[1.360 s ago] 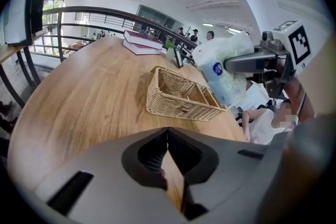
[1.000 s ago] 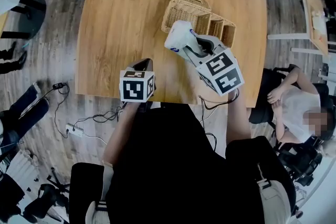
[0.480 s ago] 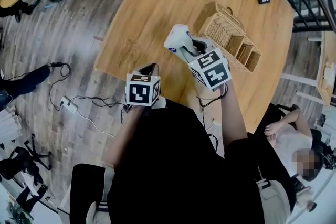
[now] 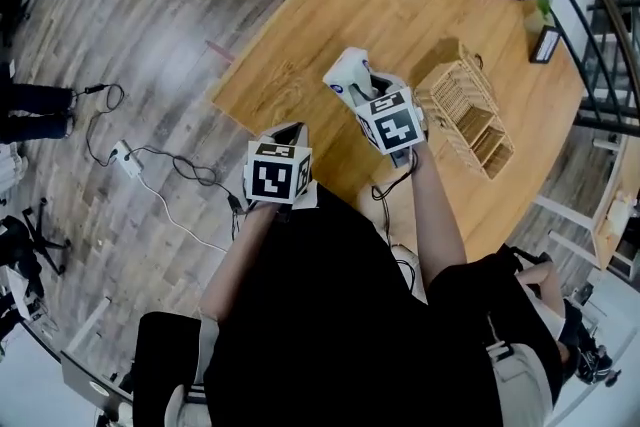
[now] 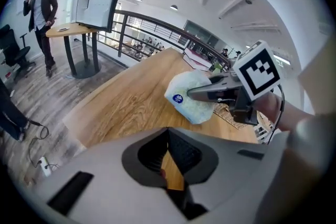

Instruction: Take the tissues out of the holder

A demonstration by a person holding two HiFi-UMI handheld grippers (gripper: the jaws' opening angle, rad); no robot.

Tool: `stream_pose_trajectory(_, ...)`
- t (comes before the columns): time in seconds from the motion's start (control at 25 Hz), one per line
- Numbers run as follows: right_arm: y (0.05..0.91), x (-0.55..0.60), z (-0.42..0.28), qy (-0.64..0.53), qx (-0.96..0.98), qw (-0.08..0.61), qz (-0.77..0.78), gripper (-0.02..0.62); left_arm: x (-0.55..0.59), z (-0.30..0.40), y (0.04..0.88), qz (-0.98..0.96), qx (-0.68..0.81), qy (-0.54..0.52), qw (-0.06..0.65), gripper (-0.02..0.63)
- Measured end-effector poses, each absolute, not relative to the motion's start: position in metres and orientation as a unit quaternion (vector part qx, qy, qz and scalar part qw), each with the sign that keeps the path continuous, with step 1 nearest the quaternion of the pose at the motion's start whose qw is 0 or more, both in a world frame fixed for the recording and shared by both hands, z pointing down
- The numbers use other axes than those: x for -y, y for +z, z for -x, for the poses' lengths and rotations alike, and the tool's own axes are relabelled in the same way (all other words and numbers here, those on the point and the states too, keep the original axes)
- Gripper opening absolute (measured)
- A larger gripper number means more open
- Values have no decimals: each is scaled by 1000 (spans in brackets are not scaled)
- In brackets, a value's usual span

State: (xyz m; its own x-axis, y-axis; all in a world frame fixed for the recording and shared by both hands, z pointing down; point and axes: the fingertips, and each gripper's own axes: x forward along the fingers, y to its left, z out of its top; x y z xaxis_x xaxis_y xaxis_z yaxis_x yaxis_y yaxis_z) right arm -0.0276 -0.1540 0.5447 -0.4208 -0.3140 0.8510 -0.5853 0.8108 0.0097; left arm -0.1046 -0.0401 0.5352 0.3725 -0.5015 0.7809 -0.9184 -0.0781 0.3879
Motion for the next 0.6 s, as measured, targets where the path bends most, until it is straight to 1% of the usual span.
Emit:
stream_pose_trajectory(0.2, 563, 156, 44, 121, 817, 498, -266, 140, 30, 120, 539, -685, 521, 227, 456, 12)
stream_pose_trajectory(0.6, 577, 161, 53, 95, 804, 522, -269, 135, 24, 133, 541, -682, 524, 221, 459, 12)
